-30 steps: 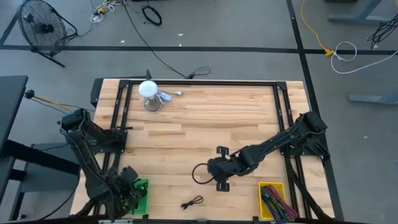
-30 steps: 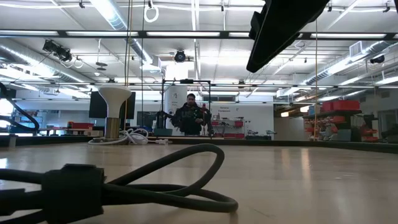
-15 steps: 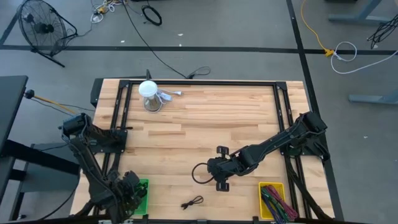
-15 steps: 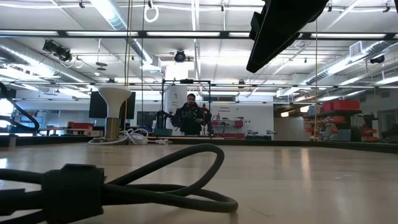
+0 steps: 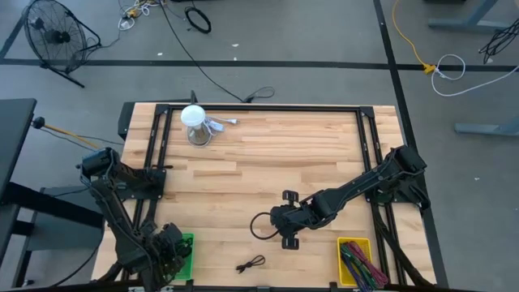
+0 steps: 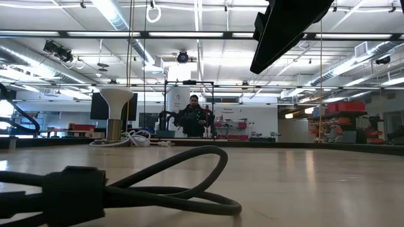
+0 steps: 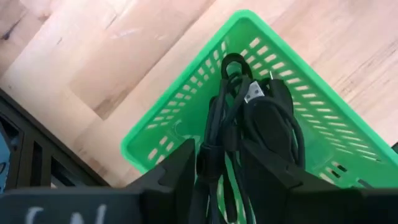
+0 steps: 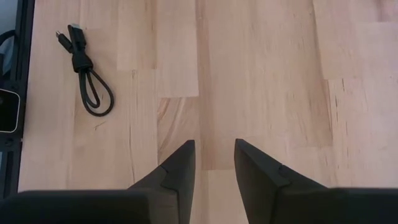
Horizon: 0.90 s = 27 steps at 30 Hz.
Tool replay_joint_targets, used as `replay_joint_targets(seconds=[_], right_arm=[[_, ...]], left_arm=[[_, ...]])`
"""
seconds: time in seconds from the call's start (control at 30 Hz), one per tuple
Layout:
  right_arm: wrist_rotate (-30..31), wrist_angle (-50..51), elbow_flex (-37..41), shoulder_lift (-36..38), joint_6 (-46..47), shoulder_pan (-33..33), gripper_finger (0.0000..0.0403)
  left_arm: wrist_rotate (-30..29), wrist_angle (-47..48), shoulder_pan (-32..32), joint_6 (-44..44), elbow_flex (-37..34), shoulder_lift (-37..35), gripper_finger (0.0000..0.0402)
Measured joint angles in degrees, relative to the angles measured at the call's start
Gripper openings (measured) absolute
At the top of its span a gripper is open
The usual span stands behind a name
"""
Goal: Pick & Place USB Port
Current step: Put the black charger cable into the green bin
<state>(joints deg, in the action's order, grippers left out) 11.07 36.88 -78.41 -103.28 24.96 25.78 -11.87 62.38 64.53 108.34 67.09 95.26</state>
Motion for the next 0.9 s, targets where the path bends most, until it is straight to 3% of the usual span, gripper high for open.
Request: replay_joint_targets(seconds=[0.2, 0.53, 0.67, 0.77, 0.9], right_arm=[[0.0, 0.0, 0.0, 0.0, 0.0, 0.0, 0.0111], [0.1, -0.1, 0.0, 0.0, -0.6, 0.0, 0.0111], [0.1, -0.1, 0.0, 0.0, -0.6, 0.0, 0.0111], [0.1, -0.1, 0.0, 0.0, -0.6, 0.0, 0.0111], [0.1, 0.0, 0.0, 0.0, -0.7, -0.1, 0.0111]], left_arm=[[0.1, 4.2, -0.9, -4.3, 0.0, -0.3, 0.0148], [-1.6, 5.2, -4.3, -13.1, 0.0, -2.4, 0.0134], [-6.2, 4.4, -6.0, -18.5, 0.0, -3.5, 0.0133], [-9.7, -0.8, -7.7, -26.3, 0.0, -3.5, 0.0133], [-10.4, -17.1, -10.9, -41.0, 0.0, -3.5, 0.0133]])
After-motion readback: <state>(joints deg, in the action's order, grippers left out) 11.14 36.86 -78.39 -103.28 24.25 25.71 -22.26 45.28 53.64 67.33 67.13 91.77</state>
